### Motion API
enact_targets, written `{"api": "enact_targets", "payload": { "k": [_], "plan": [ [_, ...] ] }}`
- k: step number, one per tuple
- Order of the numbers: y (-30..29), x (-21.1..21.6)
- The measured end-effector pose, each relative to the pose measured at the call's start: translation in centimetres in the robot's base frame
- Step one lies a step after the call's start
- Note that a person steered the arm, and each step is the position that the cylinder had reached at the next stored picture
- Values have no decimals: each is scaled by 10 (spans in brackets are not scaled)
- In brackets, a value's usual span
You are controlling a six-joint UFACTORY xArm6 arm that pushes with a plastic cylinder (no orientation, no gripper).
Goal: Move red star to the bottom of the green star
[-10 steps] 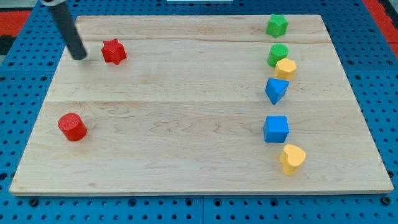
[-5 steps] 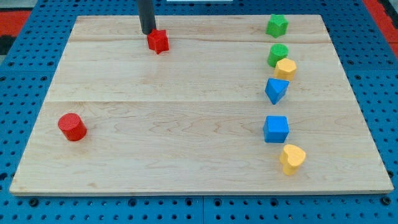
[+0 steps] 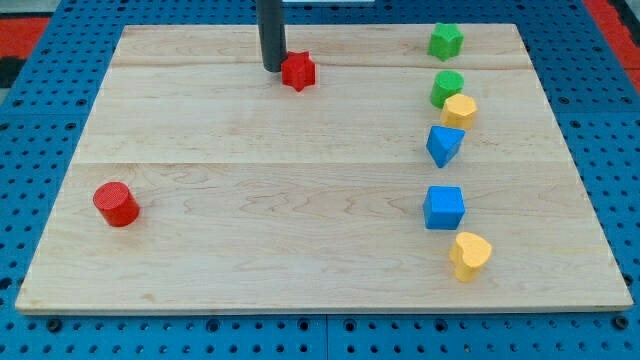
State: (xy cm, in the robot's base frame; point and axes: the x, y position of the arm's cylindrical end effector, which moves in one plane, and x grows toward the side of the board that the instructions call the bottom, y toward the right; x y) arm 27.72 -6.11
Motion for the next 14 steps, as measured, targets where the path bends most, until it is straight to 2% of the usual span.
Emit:
{"api": "enact_targets", "payload": {
  "k": [1,3,6,8,12,14],
  "plan": [
    [1,16],
    [46,26],
    [135,11],
    [130,-24],
    [180,-24],
    [126,-18]
  ]
}}
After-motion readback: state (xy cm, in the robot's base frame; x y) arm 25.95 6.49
